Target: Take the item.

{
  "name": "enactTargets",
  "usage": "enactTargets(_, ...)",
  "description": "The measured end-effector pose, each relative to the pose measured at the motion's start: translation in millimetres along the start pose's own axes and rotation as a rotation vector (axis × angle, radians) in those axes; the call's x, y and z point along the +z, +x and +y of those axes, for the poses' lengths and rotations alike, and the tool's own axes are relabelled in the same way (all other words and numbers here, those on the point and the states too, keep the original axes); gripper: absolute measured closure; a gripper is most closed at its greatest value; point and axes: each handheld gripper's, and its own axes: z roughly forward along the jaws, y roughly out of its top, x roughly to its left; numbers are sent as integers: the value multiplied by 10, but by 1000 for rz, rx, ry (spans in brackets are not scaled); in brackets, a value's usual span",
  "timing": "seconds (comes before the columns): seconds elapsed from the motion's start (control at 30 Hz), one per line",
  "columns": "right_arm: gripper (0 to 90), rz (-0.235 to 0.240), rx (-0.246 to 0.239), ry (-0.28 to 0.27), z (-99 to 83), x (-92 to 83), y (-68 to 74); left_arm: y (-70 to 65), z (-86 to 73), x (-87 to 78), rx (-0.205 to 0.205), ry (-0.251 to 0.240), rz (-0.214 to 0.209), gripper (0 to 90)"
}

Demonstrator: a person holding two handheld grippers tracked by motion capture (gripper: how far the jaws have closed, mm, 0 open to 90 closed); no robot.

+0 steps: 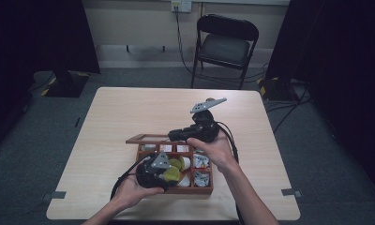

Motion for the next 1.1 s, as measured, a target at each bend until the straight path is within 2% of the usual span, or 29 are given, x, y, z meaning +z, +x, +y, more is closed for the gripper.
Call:
enactTargets(0.03,822,0,0,0,0,0,-1,10,-7,-38,7,8,1,405)
enactTargets(0.13,822,-1,0,0,0,-1,-1,10,-44,-122,-9,-7,-2,405)
enactTargets(0.17,822,-1,0,0,0,-1,-1,15,-56,-162,-9,-16,1,405)
enactTargets(0.2,822,0,-1,0,0,-1,0,22,-82,-238,-27,-43,2,405)
enactTargets(0.37,823,-1,-1,-1,0,-1,0,32,-140,-332,-38,-59,7,405)
enactTargets(0.57,823,-1,-2,-1,0,-2,0,49,-206,-385,-51,-62,4,405)
enactTargets(0.77,823,-2,-2,-1,0,-2,-1,96,-304,-445,-89,-72,6,405)
enactTargets(1.1,823,-1,-2,-1,1,0,2,143,-351,-616,-95,-102,13,405)
